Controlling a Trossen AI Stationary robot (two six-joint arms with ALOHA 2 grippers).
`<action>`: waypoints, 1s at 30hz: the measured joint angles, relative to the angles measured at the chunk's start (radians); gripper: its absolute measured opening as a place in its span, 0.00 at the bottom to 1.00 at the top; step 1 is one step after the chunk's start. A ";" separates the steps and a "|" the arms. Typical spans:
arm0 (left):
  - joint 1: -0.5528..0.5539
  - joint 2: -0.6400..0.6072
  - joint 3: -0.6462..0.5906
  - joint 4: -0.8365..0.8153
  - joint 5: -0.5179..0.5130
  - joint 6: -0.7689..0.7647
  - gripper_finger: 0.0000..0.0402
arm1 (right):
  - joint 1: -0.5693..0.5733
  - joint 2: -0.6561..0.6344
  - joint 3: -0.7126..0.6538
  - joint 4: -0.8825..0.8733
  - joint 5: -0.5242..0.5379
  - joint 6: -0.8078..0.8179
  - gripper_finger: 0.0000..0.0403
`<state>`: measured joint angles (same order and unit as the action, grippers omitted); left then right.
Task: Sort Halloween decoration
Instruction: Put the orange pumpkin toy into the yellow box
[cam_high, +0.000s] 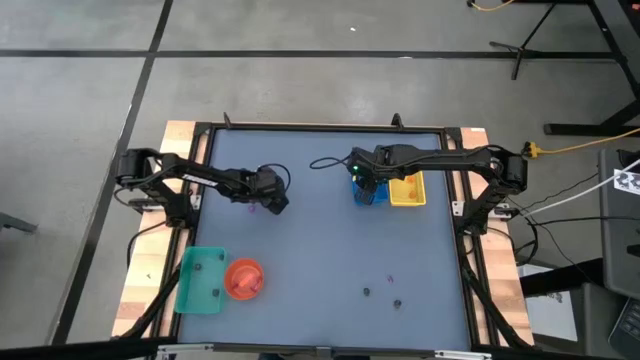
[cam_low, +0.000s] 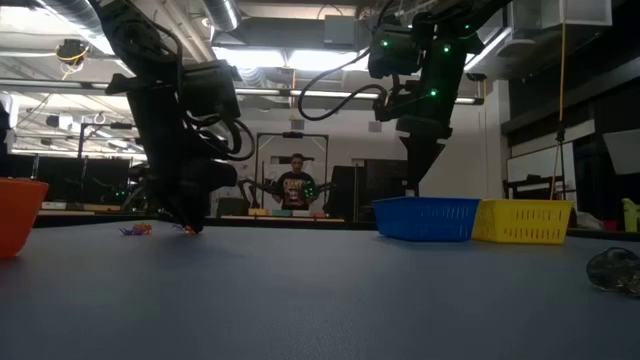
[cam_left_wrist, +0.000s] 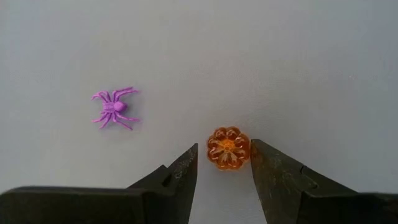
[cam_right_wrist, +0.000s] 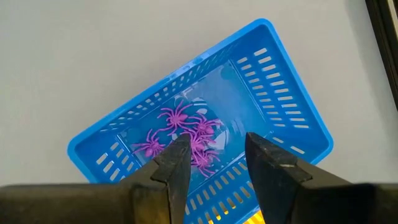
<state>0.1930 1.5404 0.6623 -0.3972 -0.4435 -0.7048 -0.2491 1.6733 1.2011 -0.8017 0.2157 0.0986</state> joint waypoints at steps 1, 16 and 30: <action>0.004 0.004 0.000 0.001 0.000 0.000 0.33 | 0.000 0.000 0.000 0.000 0.000 0.000 0.38; 0.025 0.028 0.003 0.018 0.017 0.000 0.28 | 0.000 0.000 0.000 0.000 0.000 0.000 0.38; 0.025 0.028 0.002 0.016 0.016 0.001 0.20 | 0.000 0.000 0.000 0.000 0.000 0.000 0.38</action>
<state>0.2176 1.5688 0.6640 -0.3809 -0.4271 -0.7040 -0.2489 1.6733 1.2011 -0.8017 0.2157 0.0986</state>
